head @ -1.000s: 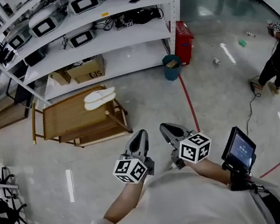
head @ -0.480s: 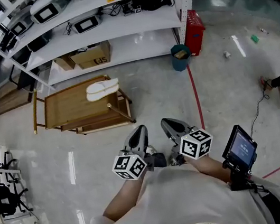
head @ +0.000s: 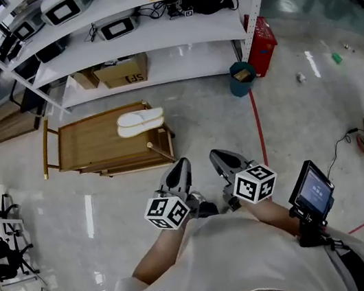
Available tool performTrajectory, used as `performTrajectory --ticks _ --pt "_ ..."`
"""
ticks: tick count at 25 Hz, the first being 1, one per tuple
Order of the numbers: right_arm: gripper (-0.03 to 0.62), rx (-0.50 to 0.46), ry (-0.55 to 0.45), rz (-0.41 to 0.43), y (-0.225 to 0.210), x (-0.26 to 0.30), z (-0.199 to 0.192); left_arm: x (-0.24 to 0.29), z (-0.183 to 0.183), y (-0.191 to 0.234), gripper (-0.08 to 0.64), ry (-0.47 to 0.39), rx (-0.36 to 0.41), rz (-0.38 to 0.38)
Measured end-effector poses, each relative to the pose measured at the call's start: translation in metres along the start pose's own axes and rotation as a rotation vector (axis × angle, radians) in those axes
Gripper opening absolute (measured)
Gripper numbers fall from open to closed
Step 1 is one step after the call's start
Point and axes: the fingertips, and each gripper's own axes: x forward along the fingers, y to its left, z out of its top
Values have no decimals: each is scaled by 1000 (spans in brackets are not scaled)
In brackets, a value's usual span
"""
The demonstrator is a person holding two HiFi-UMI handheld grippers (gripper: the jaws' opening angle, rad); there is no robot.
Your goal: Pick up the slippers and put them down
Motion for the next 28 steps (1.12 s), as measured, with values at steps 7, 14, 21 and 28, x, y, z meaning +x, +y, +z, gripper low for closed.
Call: performTrajectory --ticks 7,14,21,28 --pt "5 -21 27 10 6 58 17 13 32 47 3 -27 -19 26" --pt "5 -36 61 15 17 112 19 11 54 98 3 -46 -38 58" --pt "5 -45 122 23 24 150 11 1 64 136 3 -63 -69 112" --pt "5 -65 163 66 20 195 25 12 80 167 3 -98 -82 183"
